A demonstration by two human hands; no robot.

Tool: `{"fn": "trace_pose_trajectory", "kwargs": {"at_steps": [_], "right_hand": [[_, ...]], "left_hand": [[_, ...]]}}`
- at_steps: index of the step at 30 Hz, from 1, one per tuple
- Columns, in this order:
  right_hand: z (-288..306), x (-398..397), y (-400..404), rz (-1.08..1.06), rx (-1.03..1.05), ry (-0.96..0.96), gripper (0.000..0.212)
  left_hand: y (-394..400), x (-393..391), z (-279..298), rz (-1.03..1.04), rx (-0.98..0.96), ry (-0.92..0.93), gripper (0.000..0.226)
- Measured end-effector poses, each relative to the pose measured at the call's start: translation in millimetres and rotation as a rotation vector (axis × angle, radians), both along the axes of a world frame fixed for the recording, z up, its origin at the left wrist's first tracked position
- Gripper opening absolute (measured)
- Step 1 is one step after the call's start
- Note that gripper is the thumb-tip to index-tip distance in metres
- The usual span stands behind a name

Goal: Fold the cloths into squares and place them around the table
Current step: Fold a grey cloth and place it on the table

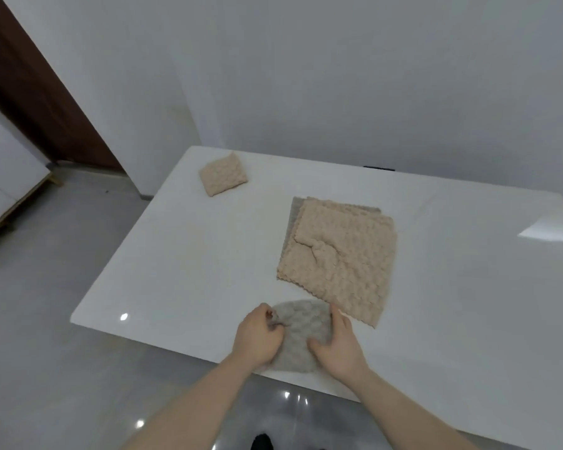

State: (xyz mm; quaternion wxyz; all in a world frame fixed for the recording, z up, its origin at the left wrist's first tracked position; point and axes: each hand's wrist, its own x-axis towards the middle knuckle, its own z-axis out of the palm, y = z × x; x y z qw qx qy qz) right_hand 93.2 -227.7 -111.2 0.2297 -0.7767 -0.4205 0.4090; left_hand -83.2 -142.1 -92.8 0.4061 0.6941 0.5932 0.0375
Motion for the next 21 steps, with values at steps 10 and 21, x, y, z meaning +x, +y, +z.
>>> {"fn": "trace_pose_trajectory", "kwargs": {"at_steps": [10,21], "right_hand": [[112,11,-52,-0.04,-0.058,0.362,0.089],[139,-25,2,-0.059,-0.025,0.587,0.026]], "left_hand": [[-73,-23,120,0.41,-0.249,-0.496,0.027],[-33,-69,138,0.453,-0.277,-0.504,0.031]]}}
